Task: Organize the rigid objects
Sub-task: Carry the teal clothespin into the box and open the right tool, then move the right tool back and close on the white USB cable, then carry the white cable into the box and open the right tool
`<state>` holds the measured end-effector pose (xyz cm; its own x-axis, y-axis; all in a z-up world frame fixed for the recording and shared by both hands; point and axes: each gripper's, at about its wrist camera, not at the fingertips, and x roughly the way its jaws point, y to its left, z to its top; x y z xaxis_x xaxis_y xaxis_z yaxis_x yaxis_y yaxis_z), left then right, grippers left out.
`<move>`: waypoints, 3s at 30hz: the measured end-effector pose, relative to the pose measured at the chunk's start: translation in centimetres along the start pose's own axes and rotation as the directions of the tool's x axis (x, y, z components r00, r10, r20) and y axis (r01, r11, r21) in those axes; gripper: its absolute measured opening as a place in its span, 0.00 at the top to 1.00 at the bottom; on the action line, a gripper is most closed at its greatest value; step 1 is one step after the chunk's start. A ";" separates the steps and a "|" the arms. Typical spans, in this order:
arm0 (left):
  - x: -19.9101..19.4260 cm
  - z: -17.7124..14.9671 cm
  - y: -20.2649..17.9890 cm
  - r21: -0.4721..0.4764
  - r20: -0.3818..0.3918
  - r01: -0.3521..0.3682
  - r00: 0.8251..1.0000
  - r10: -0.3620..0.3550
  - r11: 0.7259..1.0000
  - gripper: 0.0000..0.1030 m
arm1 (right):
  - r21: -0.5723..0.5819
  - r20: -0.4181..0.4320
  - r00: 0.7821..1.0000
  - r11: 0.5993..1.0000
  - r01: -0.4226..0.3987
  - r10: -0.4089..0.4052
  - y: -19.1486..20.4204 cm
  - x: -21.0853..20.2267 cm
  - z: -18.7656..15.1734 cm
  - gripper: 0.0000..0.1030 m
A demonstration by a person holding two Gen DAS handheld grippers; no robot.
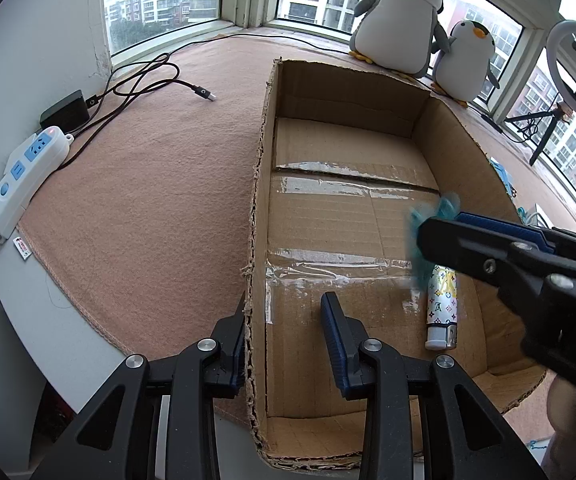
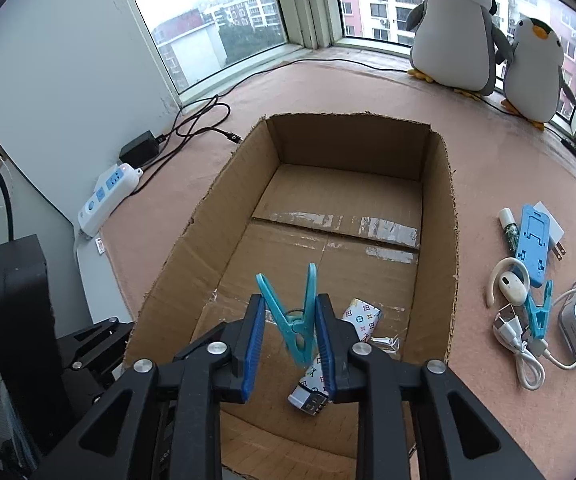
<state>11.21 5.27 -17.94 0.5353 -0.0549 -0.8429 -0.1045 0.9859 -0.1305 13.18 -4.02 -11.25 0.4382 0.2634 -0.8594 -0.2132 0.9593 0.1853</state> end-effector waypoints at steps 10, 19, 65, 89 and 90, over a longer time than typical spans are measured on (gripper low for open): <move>0.0 0.0 0.0 0.000 0.000 0.000 1.000 0.000 1.000 0.65 | 0.016 0.009 1.000 1.000 0.023 -0.024 -0.6 -0.4 -0.1 0.63; 0.0 -0.1 -0.1 0.000 0.000 -0.001 1.000 0.001 1.000 0.65 | 0.059 0.037 0.997 0.996 0.069 -0.071 -3.0 -2.6 -1.1 0.63; 0.0 0.1 0.0 0.008 -0.001 -0.004 1.000 0.004 1.000 0.65 | 0.535 -0.042 0.976 0.820 0.203 -0.215 -23.2 -5.1 -5.7 0.68; 0.0 0.1 -0.1 0.008 0.000 -0.006 1.000 0.006 1.000 0.65 | 0.546 0.045 0.961 0.812 0.207 -0.274 -22.8 -7.4 -5.9 0.97; 0.0 0.1 -0.1 0.008 -0.001 -0.005 1.000 0.005 1.000 0.65 | 0.540 0.054 0.959 0.815 0.207 -0.280 -22.6 -7.8 -5.8 0.97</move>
<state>11.28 5.20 -17.88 0.5340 -0.0498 -0.8440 -0.1005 0.9874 -0.1219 9.52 -28.34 -11.48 0.5270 -0.0101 -0.8498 0.3889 0.8920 0.2305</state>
